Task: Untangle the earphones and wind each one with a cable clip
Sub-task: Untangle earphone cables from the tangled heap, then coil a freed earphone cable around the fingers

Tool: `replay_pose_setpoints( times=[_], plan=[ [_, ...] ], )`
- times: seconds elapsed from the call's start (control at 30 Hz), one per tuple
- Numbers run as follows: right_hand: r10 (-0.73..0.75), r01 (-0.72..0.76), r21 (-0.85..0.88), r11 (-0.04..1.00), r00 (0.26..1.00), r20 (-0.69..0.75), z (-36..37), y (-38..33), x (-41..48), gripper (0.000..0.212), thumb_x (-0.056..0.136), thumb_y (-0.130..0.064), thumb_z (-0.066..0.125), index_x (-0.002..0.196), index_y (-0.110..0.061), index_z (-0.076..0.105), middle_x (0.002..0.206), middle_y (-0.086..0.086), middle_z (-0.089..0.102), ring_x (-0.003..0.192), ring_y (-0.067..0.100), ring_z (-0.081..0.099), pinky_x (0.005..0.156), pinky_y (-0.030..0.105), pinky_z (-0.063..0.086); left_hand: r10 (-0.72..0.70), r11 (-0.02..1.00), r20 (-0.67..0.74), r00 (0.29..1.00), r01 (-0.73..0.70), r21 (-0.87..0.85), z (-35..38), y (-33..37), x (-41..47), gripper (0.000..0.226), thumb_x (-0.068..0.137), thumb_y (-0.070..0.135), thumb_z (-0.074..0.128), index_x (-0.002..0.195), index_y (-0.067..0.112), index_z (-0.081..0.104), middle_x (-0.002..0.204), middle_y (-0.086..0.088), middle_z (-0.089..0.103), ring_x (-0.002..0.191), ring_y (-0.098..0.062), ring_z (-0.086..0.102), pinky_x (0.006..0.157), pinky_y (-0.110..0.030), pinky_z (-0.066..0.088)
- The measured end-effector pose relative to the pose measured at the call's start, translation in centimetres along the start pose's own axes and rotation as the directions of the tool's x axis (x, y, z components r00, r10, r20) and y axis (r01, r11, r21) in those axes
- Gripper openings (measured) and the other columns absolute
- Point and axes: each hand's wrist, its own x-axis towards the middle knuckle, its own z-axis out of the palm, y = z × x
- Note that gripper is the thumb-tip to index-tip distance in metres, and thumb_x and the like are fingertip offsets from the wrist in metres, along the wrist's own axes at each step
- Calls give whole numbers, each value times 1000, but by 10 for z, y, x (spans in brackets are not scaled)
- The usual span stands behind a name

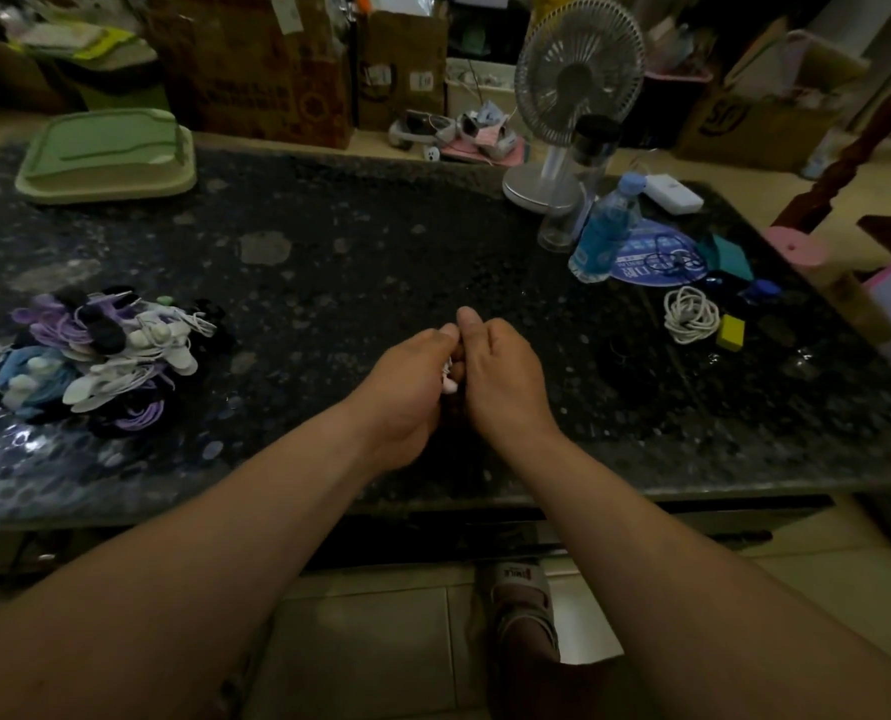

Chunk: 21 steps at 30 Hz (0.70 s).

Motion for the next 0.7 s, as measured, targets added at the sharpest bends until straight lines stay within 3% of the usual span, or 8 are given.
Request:
replay_pose_setpoints(
  times=[0.17, 0.33, 0.43, 0.53, 0.6, 0.7],
  plan=[
    [-73, 73, -1, 997, 997, 12, -14, 10, -1, 41, 108, -48, 47, 81, -19, 56, 76, -5, 61, 69, 6, 57, 64, 31, 42, -53, 998, 63, 997, 52, 17, 3, 4, 9, 35, 111, 29, 43, 126, 8, 67, 110, -12, 71, 98, -23, 68, 84, -38, 56],
    [-1, 1, 8, 1000, 998, 55, -33, 23, 9, 46, 108, -51, 42, 92, -15, 67, 87, 1, 69, 82, 13, 66, 73, 33, 50, 104, 962, 9, 995, -103, 253, 29, -11, 18, 34, 113, 28, 40, 110, 10, 70, 102, -9, 75, 94, -17, 70, 87, -36, 55],
    [35, -37, -190, 981, 999, -10, -59, 42, 30, 51, 104, -62, 39, 96, -19, 66, 98, 3, 70, 94, 22, 66, 86, 40, 51, 131, 942, -19, 991, -119, 314, 44, -20, 26, 35, 111, 31, 42, 88, 16, 64, 85, -6, 66, 80, -19, 59, 78, -40, 48],
    [-36, -95, -595, 798, 978, -204, -103, 72, 55, 36, 101, -51, 54, 121, -23, 65, 124, 10, 62, 119, 34, 58, 99, 52, 49, 128, 938, -28, 991, -112, 328, 52, -22, 32, 37, 110, 32, 43, 78, 19, 57, 77, -1, 57, 70, -16, 49, 70, -36, 40],
    [47, -172, -717, 676, 980, -191, -125, 90, 64, 45, 99, -46, 61, 139, -25, 57, 141, 13, 53, 132, 39, 48, 106, 56, 42, 127, 939, -9, 992, -118, 322, 52, -22, 33, 38, 109, 32, 44, 76, 19, 57, 79, 0, 57, 73, -17, 47, 73, -38, 39],
    [100, -154, -754, 639, 988, -117, -130, 103, 71, 50, 97, -45, 66, 140, -24, 53, 137, 12, 58, 127, 38, 55, 103, 53, 45, 131, 932, -1, 991, -123, 340, 47, -19, 34, 40, 109, 32, 44, 74, 20, 58, 77, 3, 58, 73, -15, 48, 75, -37, 40]
  ],
)
